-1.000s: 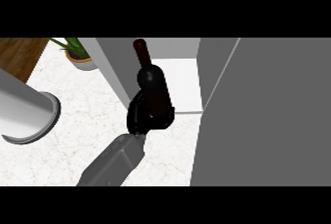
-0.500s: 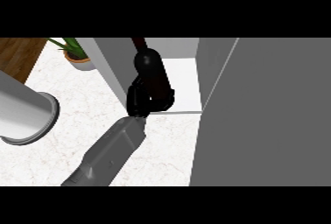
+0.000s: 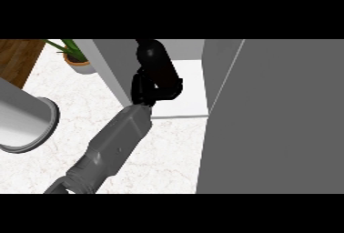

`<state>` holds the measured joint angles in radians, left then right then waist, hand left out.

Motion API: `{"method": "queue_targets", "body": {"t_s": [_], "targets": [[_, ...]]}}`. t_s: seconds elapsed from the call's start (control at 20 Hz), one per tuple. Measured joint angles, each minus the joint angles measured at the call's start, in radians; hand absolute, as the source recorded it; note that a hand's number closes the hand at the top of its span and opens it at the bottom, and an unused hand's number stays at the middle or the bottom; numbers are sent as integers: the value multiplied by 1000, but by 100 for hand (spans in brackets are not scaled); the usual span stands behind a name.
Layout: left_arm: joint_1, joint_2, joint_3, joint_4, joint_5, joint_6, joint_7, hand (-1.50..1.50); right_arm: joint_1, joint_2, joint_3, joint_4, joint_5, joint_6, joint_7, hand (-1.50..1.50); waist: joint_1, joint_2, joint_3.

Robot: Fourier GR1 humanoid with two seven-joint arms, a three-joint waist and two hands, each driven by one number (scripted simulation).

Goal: Pick up the wine, place it into the cabinet and close the cabinet

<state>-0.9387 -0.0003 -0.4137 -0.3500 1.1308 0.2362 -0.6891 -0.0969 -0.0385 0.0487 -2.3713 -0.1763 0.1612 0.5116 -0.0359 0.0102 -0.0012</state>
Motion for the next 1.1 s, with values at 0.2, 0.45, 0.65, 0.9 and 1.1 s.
{"method": "queue_targets", "body": {"t_s": [0.2,0.45,0.65,0.9,1.1], "targets": [[-57,0,2,51,13,16,34,150,19,5,9,6,-1,12,-26,-150,-11,3,0],[-89,1,-10,80,30,27,55,150,16,5,13,14,-7,20,-38,-150,-25,6,0],[-104,0,-13,95,52,28,45,150,8,8,25,30,-5,26,-50,-150,-38,10,0],[-105,3,-21,94,83,30,34,150,4,16,46,39,1,29,-58,-150,-54,12,0],[-84,5,-58,62,111,52,35,150,-3,22,54,54,10,28,-73,-150,-67,13,0]]}}
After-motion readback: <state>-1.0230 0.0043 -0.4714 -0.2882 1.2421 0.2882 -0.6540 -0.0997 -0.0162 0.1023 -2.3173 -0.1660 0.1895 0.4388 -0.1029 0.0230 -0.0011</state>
